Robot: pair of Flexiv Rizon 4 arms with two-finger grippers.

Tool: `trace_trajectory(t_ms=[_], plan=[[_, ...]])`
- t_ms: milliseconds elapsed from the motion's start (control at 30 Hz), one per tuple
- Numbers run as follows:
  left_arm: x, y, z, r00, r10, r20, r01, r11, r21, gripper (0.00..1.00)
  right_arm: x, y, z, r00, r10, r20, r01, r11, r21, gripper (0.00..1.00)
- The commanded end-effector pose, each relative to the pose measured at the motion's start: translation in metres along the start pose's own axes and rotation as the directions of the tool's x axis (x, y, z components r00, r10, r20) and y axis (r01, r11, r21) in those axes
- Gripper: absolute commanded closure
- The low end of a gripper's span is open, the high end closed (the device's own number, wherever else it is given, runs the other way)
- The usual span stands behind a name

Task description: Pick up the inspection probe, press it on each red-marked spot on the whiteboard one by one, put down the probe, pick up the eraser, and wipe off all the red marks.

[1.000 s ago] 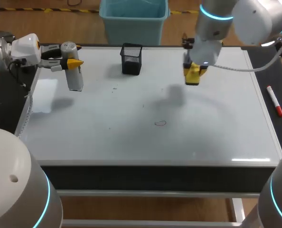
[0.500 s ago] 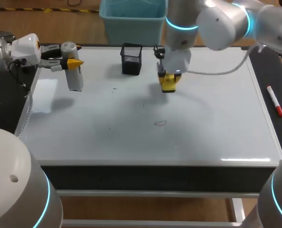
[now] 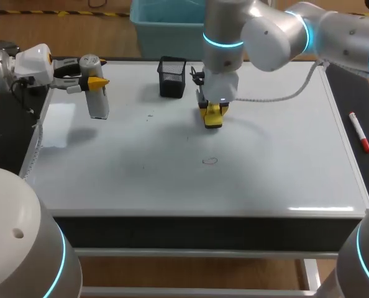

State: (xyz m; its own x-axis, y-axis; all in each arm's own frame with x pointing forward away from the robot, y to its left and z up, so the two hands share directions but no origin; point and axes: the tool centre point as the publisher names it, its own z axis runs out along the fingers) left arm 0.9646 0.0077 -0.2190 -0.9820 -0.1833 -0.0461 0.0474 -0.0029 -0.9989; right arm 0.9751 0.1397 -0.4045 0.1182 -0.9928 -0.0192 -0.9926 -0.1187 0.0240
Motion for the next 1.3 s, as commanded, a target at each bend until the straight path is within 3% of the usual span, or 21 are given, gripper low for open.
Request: trace_trajectory(t_ms=[33,633,1300], plan=[[0.001,-0.001,0.0,1.0,0.003,0.003,-0.003,1.0,0.001,1.0,0.002,-0.003,0.002,1.0,-0.006,-0.003,0.006,1.0,-0.008,1.0],[0.001,-0.001,0.0,1.0,0.003,0.003,-0.003,1.0,0.001,1.0,0.009,0.0,0.014,1.0,0.003,-0.003,-0.003,0.999,-0.035,1.0],[0.001,-0.001,0.0,1.0,0.003,0.003,-0.003,1.0,0.001,1.0,0.06,0.004,0.014,0.995,0.1,-0.028,-0.101,0.994,-0.041,1.0]])
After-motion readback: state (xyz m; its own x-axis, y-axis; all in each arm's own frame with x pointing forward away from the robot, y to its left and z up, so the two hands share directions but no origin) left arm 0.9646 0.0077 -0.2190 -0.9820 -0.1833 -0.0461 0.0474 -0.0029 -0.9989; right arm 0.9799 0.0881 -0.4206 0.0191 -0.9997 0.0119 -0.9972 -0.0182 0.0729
